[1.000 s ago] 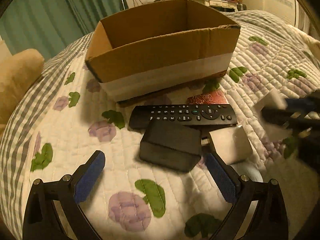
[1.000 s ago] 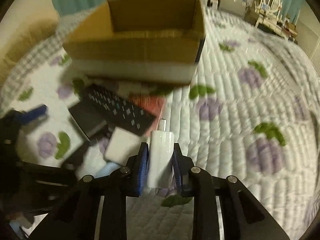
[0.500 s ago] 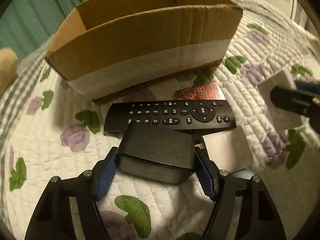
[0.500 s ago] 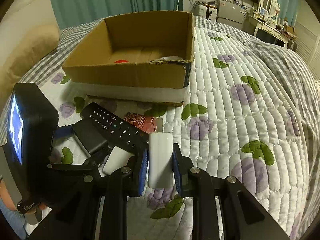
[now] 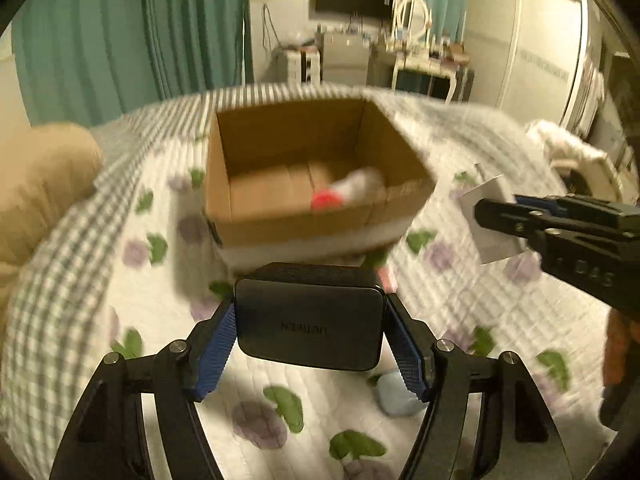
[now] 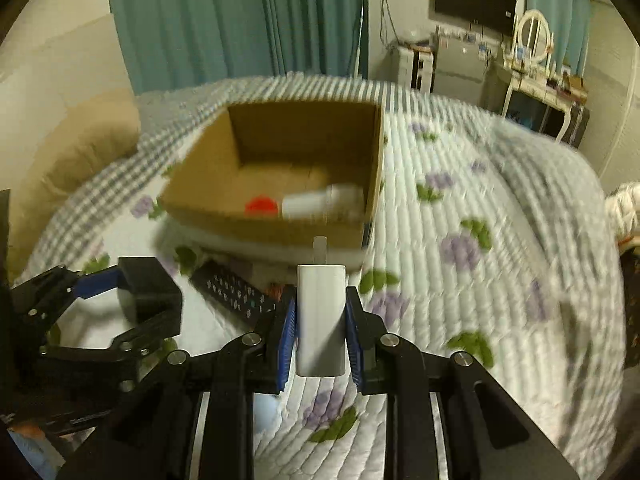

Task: Organize rigid objects
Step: 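Lower both held items into the box and open both grippers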

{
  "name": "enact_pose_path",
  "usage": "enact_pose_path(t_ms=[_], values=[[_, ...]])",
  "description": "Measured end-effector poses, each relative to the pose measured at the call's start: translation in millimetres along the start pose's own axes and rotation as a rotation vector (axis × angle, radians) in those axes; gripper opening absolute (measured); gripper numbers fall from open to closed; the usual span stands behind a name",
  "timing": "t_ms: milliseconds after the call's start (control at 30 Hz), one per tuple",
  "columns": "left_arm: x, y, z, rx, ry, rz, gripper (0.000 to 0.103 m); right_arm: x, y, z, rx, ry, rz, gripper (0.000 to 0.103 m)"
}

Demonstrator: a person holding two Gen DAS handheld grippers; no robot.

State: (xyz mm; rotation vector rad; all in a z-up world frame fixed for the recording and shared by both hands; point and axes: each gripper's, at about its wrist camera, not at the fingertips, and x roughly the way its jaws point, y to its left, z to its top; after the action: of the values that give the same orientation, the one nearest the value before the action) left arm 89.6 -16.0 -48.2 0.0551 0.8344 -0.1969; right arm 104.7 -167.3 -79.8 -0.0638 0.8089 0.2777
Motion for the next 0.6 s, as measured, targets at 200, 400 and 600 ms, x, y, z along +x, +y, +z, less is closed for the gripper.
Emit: enact_pose_path(t_ms=[200,400,600], values=[[-17.3,0.3,57.0,0.003,-0.115,0.019,0.072,-22.6,5.0,57.2,-0.035,-0.102,0.02,0.022],[25.2,6.2,104.0,0.011,-0.102,0.099,0.072,-15.9,2.8,104.7,-0.05,-0.157,0.022,0.022],[81.9,16.3,106.9,-0.026,-0.015,0.121,0.072,14.9,-1.1,117.4,-0.068,-0.137,0.023,0.022]])
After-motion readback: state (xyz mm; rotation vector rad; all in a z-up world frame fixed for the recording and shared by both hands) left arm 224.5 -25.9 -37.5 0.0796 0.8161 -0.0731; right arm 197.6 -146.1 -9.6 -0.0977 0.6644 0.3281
